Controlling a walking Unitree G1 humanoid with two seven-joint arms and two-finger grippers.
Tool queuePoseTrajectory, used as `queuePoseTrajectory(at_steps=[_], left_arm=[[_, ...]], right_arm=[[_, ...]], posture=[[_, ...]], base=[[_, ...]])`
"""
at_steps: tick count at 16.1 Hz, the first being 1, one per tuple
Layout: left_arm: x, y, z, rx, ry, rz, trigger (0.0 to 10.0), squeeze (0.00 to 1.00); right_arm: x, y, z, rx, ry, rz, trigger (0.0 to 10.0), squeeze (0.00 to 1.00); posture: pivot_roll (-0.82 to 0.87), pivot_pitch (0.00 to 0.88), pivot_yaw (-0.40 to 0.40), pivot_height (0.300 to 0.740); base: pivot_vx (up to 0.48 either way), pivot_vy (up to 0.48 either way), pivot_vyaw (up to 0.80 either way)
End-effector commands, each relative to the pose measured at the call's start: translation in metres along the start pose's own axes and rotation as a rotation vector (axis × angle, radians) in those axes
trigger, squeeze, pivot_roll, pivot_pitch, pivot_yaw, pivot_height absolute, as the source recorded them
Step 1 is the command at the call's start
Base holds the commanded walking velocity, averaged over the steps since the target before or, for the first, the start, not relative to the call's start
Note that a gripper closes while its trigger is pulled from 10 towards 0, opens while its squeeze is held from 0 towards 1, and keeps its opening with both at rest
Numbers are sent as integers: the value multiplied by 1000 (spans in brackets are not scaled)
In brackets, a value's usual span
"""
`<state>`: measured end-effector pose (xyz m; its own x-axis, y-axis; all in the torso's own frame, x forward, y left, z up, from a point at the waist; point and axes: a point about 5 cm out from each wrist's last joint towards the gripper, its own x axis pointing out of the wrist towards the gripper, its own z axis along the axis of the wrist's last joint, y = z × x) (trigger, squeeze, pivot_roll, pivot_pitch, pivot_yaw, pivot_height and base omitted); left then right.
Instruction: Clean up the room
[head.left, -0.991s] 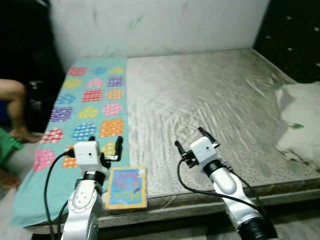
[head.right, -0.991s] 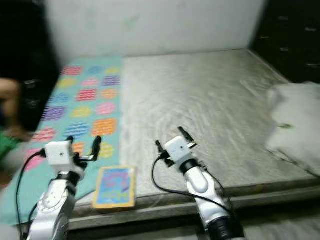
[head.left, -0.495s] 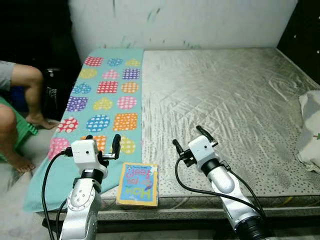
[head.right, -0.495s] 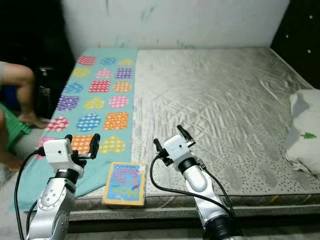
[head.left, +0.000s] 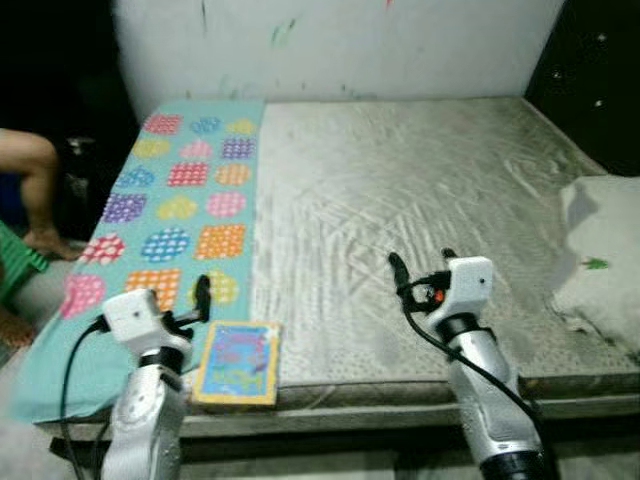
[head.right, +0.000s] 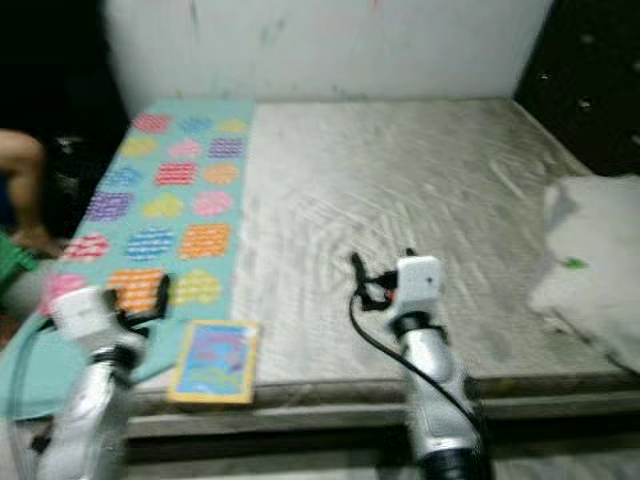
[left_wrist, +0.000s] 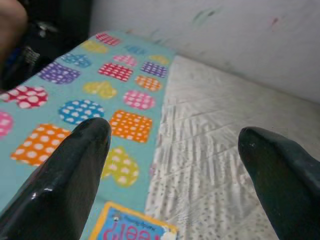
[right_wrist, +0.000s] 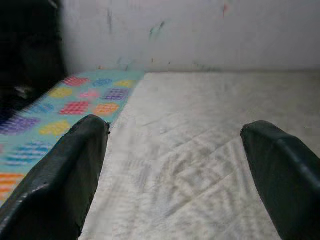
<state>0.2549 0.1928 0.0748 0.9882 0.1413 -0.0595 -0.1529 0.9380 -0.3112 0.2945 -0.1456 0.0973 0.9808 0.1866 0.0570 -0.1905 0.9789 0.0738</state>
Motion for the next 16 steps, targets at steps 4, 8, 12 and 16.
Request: queuePoseTrajectory(at_steps=[4,8,12,16], left_arm=[[-1,-12,-1,-20,8,-35,10000,0],[-2,-12,-1,-1,9,-46,10000,0],[-8,-11,-3,148,-19,-100,10000,0],[-16,1,3,218,-56,-101,10000,0]], right_arm=[[-5,-3,4,25,7,-10,10000,0],[-8,-1,3,-26,3,36,10000,0],[-13,1,3,-63,-29,51,10000,0],[-22,-4,6,-78,-100,25,10000,0]], posture=[[-142,0,46,740],[-141,0,44,740],[-141,0,48,740],[-144,0,52,740]], base=[[0,-330,0],[0,-331,0],[0,-83,0],[0,0,0]])
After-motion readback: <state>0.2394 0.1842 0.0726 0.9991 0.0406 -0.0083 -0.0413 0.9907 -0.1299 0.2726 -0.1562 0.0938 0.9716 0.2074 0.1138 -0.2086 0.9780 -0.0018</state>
